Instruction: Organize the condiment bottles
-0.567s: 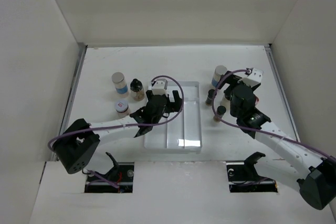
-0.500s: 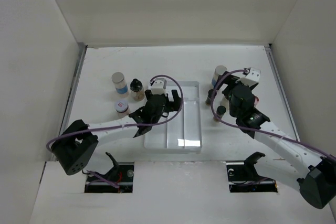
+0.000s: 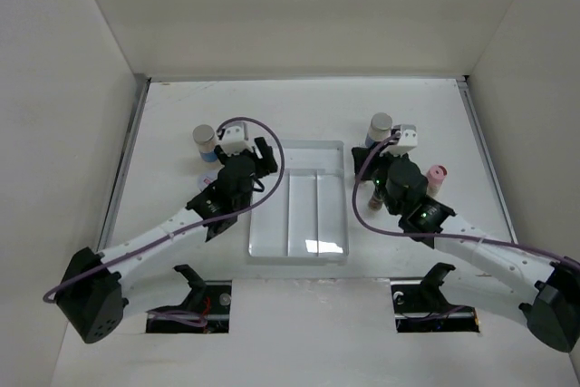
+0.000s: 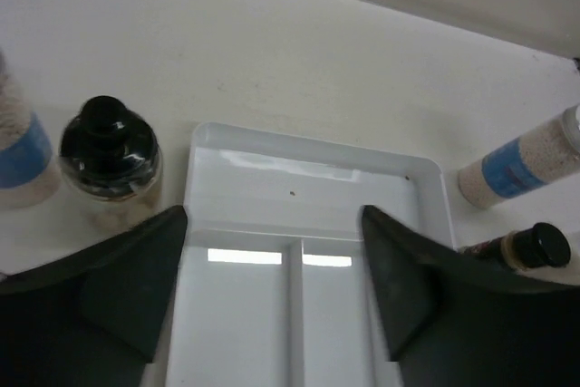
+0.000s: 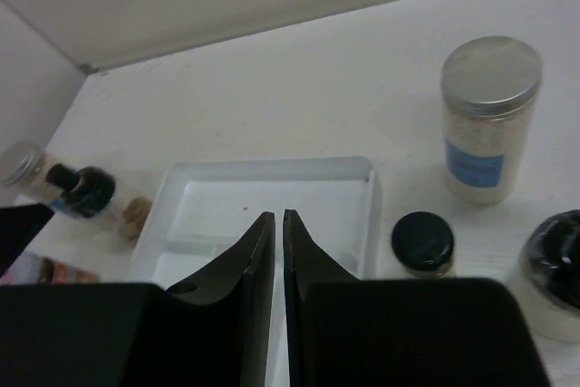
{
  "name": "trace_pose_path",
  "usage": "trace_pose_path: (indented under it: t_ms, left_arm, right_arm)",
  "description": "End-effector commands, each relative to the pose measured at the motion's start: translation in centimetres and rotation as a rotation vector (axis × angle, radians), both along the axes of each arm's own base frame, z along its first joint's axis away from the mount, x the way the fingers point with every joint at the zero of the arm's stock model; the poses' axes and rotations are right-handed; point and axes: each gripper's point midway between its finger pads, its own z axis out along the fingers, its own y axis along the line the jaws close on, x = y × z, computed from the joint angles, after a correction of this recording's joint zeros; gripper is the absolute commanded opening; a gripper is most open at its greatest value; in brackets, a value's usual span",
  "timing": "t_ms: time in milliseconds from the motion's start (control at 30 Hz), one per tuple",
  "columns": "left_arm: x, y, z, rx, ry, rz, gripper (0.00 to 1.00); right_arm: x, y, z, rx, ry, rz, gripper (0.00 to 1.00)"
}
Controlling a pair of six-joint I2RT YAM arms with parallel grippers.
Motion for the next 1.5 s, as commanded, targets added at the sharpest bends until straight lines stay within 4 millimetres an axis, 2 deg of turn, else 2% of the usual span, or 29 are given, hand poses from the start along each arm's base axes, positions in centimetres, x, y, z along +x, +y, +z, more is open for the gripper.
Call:
trace_pose_path:
  t_ms: [0, 33, 67, 100, 167, 233, 267, 333, 533, 633, 767, 933, 1033, 1100, 1167, 1267, 1333, 1467]
  left_arm:
    - [-0.9, 4.1, 2.3, 0.028, -0.020, 0.122, 0.61]
    - [-1.4, 5.5, 2.1, 0.039, -0.013, 0.163, 0.50]
    - [-2.0, 7.0, 1.7, 0.054, 0.000, 0.208, 0.47]
    - [-2.7, 8.3, 1.2, 0.066, 0.021, 0.248, 0.48]
    - [-3.9, 10.5, -0.2, 0.095, 0.071, 0.318, 0.56]
    - [-4.8, 12.1, -1.7, 0.108, 0.129, 0.372, 0.73]
    - [-5.1, 12.9, -2.4, 0.111, 0.159, 0.395, 0.80]
    - [-5.2, 13.9, -3.9, 0.129, 0.219, 0.422, 0.87]
    - [-3.9, 14.5, -8.1, 0.124, 0.345, 0.416, 0.91]
    - [-2.8, 14.3, -9.0, 0.117, 0.360, 0.415, 0.90]
    - [-2.3, 14.3, -9.6, 0.126, 0.365, 0.427, 0.87]
    - [-2.3, 15.2, -10.5, 0.138, 0.372, 0.458, 0.75]
    - [-2.0, 15.2, -11.0, 0.143, 0.366, 0.457, 0.64]
    - [-2.0, 15.2, -11.3, 0.166, 0.377, 0.450, 0.53]
    - [-2.2, 15.2, -11.0, 0.181, 0.368, 0.442, 0.40]
    - [-2.7, 14.6, -9.3, 0.166, 0.327, 0.412, 0.35]
    - [-3.2, 13.5, -6.9, 0.145, 0.286, 0.371, 0.33]
    - [-3.5, 10.0, -1.6, 0.108, 0.188, 0.252, 0.33]
  right_arm:
    - [-1.4, 3.8, 1.9, 0.067, -0.054, 0.157, 0.16]
    - [-1.7, 4.7, 1.6, 0.066, -0.051, 0.192, 0.19]
    - [-1.9, 5.5, 1.4, 0.069, -0.049, 0.218, 0.25]
    - [-2.2, 6.2, 1.1, 0.069, -0.045, 0.244, 0.32]
    - [-2.5, 7.5, 0.6, 0.057, -0.037, 0.281, 0.51]
    - [-2.7, 8.7, -0.3, 0.032, -0.012, 0.319, 0.70]
    - [-2.7, 9.0, -0.6, 0.023, -0.006, 0.330, 0.75]
    - [-2.7, 9.8, -1.5, 0.004, 0.014, 0.344, 0.83]
    - [-2.6, 10.5, -2.8, -0.028, 0.036, 0.356, 0.88]
    - [-2.5, 10.6, -3.3, -0.040, 0.043, 0.355, 0.88]
    - [-2.4, 10.6, -3.4, -0.041, 0.045, 0.355, 0.89]
    - [-2.4, 10.7, -3.8, -0.047, 0.052, 0.355, 0.89]
    - [-2.4, 10.7, -3.9, -0.052, 0.053, 0.355, 0.90]
    - [-2.3, 10.5, -4.2, -0.056, 0.058, 0.351, 0.90]
    - [-2.2, 10.2, -4.0, -0.051, 0.055, 0.343, 0.90]
    - [-2.2, 10.0, -3.9, -0.047, 0.051, 0.337, 0.90]
    - [-2.1, 9.8, -4.0, -0.046, 0.051, 0.324, 0.90]
    - [-1.5, 9.0, -4.2, -0.041, 0.051, 0.284, 0.89]
